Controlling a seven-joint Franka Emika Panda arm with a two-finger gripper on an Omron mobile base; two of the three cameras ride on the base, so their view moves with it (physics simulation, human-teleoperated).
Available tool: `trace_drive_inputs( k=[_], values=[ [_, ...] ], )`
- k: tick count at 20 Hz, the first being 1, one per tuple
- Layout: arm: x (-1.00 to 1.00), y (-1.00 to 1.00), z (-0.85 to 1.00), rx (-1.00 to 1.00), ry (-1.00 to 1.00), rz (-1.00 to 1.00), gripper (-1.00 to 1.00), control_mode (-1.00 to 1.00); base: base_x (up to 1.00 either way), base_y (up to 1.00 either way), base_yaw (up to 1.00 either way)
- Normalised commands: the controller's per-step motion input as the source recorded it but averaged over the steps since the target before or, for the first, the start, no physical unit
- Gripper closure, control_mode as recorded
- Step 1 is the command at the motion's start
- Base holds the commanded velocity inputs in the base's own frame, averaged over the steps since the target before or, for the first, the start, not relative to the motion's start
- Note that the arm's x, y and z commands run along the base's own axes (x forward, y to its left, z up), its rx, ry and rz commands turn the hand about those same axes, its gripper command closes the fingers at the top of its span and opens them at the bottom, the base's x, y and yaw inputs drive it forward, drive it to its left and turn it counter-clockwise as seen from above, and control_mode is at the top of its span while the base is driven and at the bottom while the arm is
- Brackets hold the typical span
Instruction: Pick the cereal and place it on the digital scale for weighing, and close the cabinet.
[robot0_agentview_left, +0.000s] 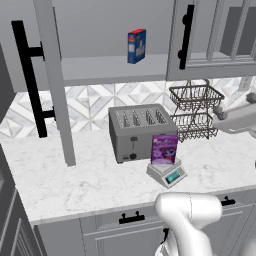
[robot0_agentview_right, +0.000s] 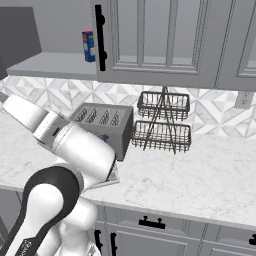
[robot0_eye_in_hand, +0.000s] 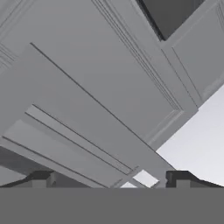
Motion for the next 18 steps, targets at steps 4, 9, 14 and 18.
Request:
trace_drive_inputs(
  k=[4,9,14,18],
  values=[
    [-0.7,1.0,0.0,-0.17,0.12,-0.12,-1.0,-1.0,0.0,0.0,0.0],
    [-0.37,1.0,-0.27,-0.03,0.09,-0.17,-1.0,-1.0,0.0,0.0,0.0],
    [-0.35,1.0,-0.33,-0.01,0.07,-0.19,-1.0,-1.0,0.0,0.0,0.0],
    [-0.54,1.0,-0.4,0.1,0.02,-0.18,-1.0,-1.0,0.0,0.0,0.0]
  ],
)
